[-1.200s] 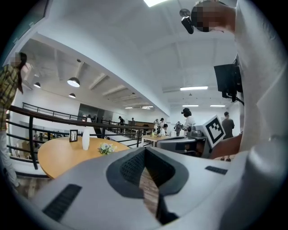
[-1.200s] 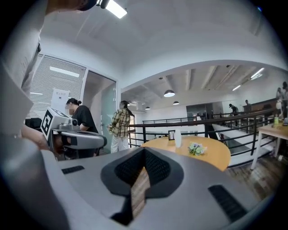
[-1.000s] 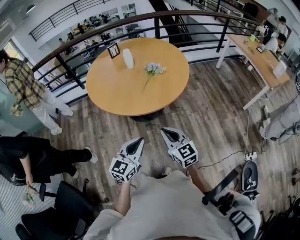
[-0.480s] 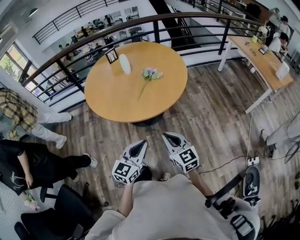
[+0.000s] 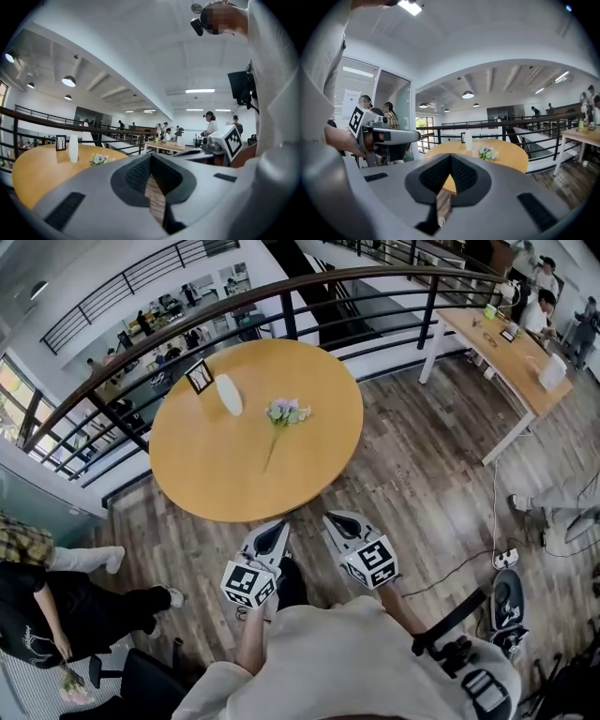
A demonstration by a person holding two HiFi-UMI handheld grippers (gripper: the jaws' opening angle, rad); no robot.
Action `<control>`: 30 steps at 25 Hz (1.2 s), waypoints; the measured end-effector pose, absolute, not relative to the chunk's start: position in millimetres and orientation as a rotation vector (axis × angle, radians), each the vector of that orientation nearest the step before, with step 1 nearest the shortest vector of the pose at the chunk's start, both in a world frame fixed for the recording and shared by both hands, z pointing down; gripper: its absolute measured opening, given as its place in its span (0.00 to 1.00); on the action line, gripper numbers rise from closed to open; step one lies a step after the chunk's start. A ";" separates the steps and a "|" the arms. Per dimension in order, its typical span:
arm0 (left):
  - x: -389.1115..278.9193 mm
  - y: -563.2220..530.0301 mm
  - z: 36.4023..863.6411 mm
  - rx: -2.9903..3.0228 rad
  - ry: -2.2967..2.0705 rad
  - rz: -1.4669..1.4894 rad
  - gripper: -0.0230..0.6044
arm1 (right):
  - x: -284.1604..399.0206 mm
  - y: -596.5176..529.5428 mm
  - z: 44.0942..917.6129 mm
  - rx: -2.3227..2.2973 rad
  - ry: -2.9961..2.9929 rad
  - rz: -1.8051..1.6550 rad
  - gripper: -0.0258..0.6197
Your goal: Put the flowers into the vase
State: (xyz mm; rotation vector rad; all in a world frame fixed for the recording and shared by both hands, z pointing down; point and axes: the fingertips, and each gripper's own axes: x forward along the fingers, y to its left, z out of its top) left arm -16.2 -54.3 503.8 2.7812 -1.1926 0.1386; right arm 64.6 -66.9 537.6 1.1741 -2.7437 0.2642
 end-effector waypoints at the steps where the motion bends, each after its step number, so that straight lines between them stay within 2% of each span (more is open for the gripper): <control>1: -19.3 -65.6 505.0 2.784 -1.179 0.132 0.05 | 60.1 -77.1 538.4 1.179 -2.736 0.265 0.05; 16: -129.2 -257.4 455.1 2.850 -1.161 0.026 0.05 | -54.1 -281.8 477.7 1.201 -2.725 0.112 0.05; 23: -166.4 -286.0 459.2 2.798 -1.186 0.034 0.05 | -86.3 -310.4 485.5 1.165 -2.713 0.167 0.05; 30: -166.1 -292.8 486.9 2.715 -1.169 0.060 0.05 | -83.4 -316.8 509.5 1.128 -2.673 0.249 0.05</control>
